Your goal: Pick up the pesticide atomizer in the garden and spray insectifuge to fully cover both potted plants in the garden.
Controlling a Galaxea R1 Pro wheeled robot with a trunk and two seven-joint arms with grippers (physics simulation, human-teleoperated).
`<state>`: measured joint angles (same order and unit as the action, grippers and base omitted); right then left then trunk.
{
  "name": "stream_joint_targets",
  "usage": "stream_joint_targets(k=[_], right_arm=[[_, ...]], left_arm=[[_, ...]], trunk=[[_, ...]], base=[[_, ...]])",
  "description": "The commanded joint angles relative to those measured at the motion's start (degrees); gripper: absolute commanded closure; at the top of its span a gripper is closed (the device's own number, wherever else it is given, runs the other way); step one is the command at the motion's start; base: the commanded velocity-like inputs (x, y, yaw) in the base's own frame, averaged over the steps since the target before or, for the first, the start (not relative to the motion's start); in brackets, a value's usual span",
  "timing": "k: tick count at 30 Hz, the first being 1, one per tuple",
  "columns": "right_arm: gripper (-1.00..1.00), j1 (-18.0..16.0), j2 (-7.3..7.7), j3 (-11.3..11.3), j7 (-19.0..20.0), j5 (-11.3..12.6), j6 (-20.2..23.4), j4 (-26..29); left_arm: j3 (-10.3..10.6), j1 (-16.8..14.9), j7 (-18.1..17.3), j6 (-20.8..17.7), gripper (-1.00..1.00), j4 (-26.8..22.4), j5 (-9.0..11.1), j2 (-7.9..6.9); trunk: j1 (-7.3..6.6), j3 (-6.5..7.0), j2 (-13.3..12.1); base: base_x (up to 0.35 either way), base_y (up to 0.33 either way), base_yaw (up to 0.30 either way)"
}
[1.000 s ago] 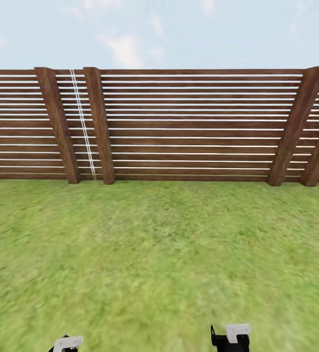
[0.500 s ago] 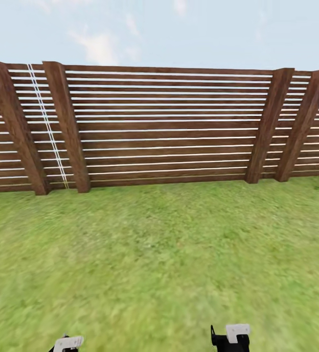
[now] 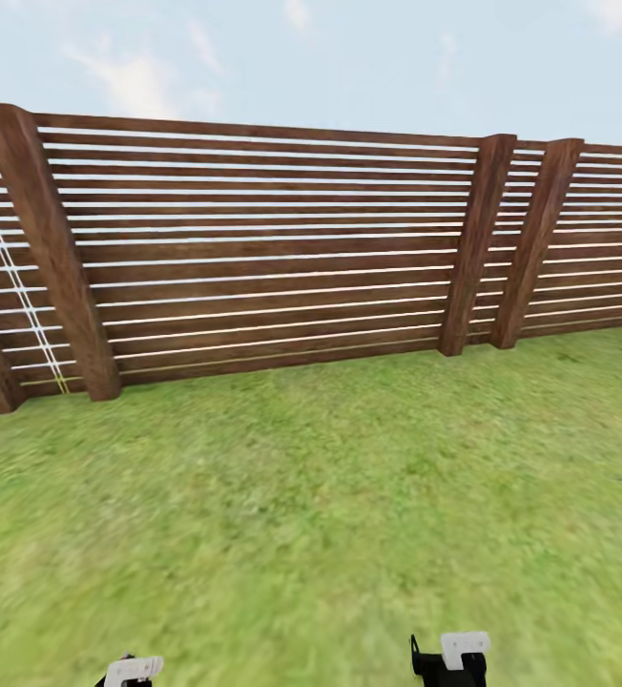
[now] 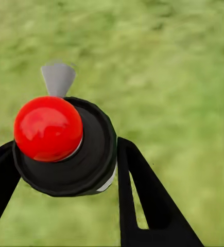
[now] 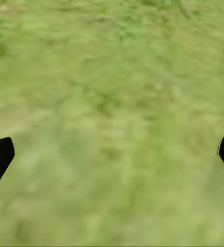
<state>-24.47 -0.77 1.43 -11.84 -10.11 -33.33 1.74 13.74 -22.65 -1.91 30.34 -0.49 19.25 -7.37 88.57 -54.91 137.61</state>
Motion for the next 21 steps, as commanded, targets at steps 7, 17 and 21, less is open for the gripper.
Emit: stream_joint_targets(k=[7, 17, 21], right_arm=[[-1.00, 0.0, -0.02, 0.2, -0.5, -0.6, -0.1, -0.1], [-1.00, 0.0, -0.02, 0.2, -0.5, -0.6, -0.1, -0.1], [-1.00, 0.0, -0.02, 0.2, -0.5, -0.6, -0.1, -0.1]], left_arm=[[0.4, 0.0, -0.2, 0.2, 1.00, 0.0, 0.6, -0.02], [0.4, 0.0, -0.2, 0.2, 1.00, 0.0, 0.6, -0.02], [0.4, 0.0, -0.2, 0.2, 1.00, 0.0, 0.6, -0.02]], trunk=[[0.02, -0.05, 0.0], [0.02, -0.05, 0.0], [0.02, -0.05, 0.0]], base=[[0.340, 0.000, -0.265], [0.340, 0.000, -0.265], [0.340, 0.016, -0.265]])
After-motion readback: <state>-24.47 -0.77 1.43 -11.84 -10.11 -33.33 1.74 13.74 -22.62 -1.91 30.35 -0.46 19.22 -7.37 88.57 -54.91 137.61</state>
